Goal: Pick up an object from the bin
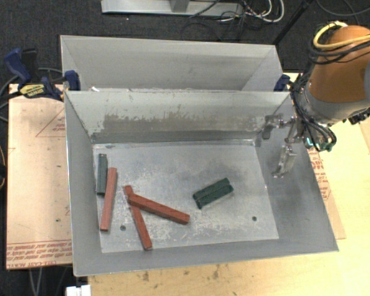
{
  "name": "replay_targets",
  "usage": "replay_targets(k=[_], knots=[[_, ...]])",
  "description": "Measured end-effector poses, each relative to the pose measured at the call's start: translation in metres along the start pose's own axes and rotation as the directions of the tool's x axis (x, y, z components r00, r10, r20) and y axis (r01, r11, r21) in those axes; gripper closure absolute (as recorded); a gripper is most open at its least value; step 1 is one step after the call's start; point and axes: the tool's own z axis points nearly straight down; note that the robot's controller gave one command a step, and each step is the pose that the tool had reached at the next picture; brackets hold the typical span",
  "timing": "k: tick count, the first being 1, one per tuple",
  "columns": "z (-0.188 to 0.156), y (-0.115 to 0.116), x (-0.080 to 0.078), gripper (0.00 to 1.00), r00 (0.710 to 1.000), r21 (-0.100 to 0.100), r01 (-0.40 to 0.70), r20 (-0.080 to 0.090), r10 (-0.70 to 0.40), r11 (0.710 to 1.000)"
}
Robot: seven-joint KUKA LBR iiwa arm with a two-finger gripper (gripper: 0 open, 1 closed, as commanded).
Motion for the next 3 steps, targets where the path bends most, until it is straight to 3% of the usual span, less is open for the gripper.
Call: replay_targets(k=[1, 2, 3], knots=[[0.051, 0.053, 0.037, 0.0, 0.999, -0.003, 0.042, -0.001, -0.042, 0.999], [0.127, 0.099, 0.054, 0.0, 0.997, -0.002, 0.079, -0.001, -0.079, 0.997], [0.122, 0.096, 0.052, 1.0, 0.997, 0.001, 0.075, 0.006, -0.075, 0.997]])
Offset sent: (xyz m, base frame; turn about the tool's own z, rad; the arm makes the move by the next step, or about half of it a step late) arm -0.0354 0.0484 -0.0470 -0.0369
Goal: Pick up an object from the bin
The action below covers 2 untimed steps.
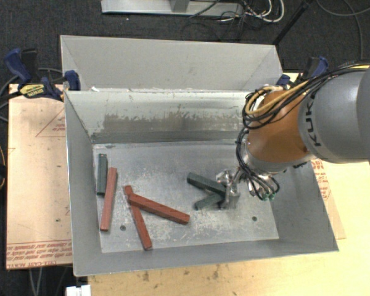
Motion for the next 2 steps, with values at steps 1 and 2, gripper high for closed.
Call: replay_targets(k=[1, 2], knots=[[-0.1033, -0.0017, -0.0153, 1.0, 0.946, 0.002, 0.325, 0.006, -0.325, 0.946], [-0.1021, -0.0016, -0.0145, 0.0, 0.946, 0.001, 0.325, 0.003, -0.325, 0.946]])
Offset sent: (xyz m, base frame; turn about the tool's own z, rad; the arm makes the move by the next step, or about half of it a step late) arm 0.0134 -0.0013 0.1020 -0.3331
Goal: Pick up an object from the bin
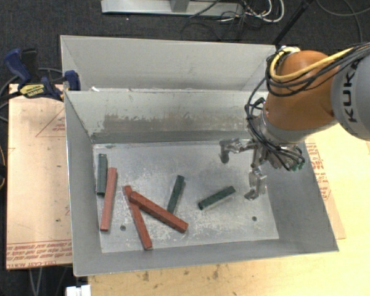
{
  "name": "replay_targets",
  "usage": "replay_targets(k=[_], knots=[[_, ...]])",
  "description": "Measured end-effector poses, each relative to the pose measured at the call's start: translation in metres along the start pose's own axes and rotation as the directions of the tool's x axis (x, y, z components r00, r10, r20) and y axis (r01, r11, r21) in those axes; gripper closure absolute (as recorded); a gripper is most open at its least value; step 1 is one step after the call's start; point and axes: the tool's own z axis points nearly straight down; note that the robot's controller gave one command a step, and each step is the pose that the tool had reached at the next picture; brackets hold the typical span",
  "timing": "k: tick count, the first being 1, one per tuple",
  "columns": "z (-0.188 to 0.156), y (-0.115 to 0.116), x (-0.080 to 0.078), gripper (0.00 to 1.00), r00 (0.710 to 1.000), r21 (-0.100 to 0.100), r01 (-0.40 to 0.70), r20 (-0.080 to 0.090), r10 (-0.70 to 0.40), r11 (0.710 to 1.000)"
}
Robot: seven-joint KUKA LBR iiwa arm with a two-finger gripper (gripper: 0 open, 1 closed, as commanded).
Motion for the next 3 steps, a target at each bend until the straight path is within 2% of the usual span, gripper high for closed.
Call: replay_targets(k=[1, 2, 3], knots=[[0.107, 0.0, -0.007, 0.0, 0.997, -0.005, 0.079, -0.008, -0.079, 0.997], [0.101, -0.001, -0.009, 1.0, 0.997, 0.0, 0.08, -0.001, -0.08, 0.997], [-0.038, 0.014, 0.004, 1.0, 0.989, 0.004, 0.149, 0.005, -0.149, 0.989]])
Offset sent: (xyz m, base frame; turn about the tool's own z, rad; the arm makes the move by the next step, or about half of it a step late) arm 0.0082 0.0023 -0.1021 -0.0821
